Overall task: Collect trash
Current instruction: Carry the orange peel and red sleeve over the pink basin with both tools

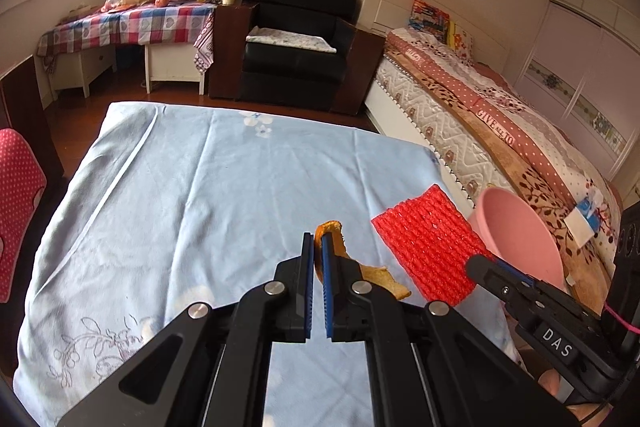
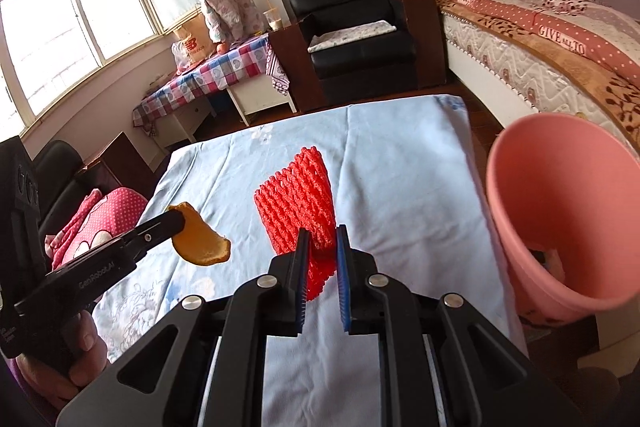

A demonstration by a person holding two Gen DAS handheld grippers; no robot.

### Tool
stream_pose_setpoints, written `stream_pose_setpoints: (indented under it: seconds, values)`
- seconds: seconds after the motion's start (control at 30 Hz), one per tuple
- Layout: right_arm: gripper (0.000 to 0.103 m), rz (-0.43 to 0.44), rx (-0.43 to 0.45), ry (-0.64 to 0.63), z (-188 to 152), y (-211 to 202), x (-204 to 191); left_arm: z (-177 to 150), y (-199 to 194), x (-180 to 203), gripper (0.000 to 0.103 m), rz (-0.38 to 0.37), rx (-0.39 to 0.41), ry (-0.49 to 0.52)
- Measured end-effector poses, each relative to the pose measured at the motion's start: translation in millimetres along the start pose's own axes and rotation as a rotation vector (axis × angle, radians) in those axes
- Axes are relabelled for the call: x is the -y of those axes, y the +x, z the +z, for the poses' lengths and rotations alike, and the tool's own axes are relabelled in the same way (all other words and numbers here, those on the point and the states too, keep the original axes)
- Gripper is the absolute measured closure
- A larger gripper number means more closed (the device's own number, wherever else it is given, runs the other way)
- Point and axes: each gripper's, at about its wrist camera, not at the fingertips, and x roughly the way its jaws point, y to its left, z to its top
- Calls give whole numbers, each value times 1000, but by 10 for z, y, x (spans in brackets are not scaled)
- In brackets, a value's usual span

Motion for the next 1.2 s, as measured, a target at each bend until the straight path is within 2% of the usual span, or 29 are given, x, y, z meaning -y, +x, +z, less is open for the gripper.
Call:
stream_pose_setpoints:
  seconds: [0.5,1.2]
  values:
    - [90,-35,48,40,-188,-415,243,-193,-57,467,100,-6,-19,84]
    - [90,-102,112,104,-212,-692,600,-290,71,906,100,-36,-47,168]
